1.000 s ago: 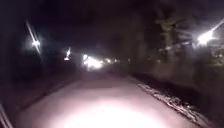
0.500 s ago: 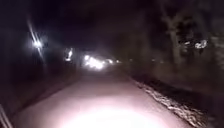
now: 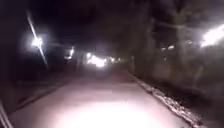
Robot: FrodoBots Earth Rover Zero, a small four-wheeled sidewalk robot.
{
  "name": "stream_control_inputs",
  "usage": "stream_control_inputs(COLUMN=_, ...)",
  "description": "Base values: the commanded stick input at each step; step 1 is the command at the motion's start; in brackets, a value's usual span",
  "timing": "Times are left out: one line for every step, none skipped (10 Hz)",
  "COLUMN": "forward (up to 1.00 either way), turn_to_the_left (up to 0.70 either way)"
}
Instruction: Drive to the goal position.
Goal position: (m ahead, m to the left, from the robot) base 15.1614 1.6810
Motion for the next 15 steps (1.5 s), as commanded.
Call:
stream_control_inputs(forward=1.00, turn_to_the_left=0.00)
stream_control_inputs(forward=1.00, turn_to_the_left=0.00)
stream_control_inputs(forward=1.00, turn_to_the_left=0.00)
stream_control_inputs(forward=1.00, turn_to_the_left=0.00)
stream_control_inputs(forward=1.00, turn_to_the_left=0.00)
stream_control_inputs(forward=1.00, turn_to_the_left=0.00)
stream_control_inputs(forward=1.00, turn_to_the_left=0.00)
stream_control_inputs(forward=1.00, turn_to_the_left=0.00)
stream_control_inputs(forward=1.00, turn_to_the_left=0.00)
stream_control_inputs(forward=1.00, turn_to_the_left=0.00)
stream_control_inputs(forward=1.00, turn_to_the_left=0.00)
stream_control_inputs(forward=1.00, turn_to_the_left=0.00)
stream_control_inputs(forward=1.00, turn_to_the_left=0.00)
stream_control_inputs(forward=1.00, turn_to_the_left=0.00)
stream_control_inputs(forward=1.00, turn_to_the_left=0.00)
